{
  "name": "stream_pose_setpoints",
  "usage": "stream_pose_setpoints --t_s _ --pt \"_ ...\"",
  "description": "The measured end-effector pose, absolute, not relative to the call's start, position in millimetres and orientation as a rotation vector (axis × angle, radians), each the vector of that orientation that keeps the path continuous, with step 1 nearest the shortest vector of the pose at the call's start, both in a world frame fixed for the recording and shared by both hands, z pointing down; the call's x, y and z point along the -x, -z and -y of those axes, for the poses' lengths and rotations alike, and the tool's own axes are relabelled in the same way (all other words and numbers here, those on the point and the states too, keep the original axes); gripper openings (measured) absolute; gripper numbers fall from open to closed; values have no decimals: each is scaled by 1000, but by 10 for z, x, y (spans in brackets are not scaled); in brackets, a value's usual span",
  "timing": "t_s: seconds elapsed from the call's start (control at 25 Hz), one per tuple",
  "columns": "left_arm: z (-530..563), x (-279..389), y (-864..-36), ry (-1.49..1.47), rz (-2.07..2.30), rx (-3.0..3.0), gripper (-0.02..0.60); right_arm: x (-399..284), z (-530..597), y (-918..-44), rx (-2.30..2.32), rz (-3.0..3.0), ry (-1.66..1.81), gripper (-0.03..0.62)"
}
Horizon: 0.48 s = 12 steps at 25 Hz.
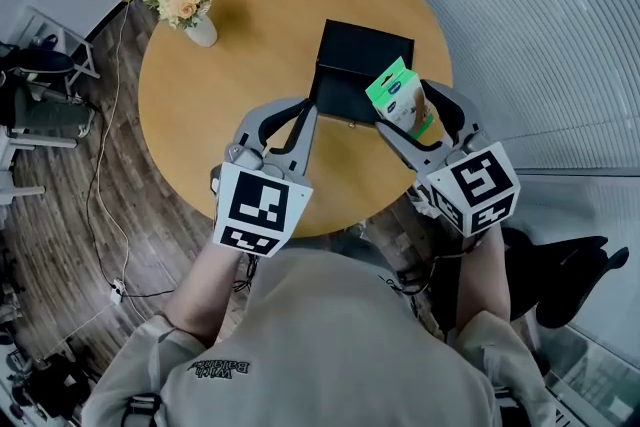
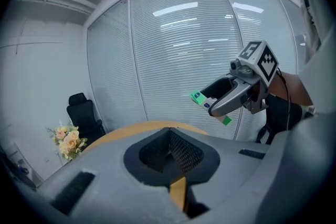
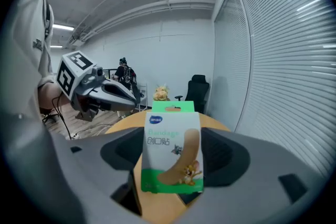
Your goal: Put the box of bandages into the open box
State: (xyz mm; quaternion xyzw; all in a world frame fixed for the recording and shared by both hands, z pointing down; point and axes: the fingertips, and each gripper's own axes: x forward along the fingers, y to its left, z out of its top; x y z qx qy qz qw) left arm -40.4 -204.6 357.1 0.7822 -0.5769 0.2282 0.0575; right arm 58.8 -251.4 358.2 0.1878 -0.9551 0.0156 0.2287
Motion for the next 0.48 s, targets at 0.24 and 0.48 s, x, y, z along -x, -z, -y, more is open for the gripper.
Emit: stream_pose_setpoints --t_s 0.24,0.48 --pt "2111 434 -3908 -691 1706 -2309 21 -359 2721 -4046 -436 2549 -60 313" --pt "2168 445 -4242 -689 1662 -2259 21 -147 2845 -4468 -361 2462 -44 313"
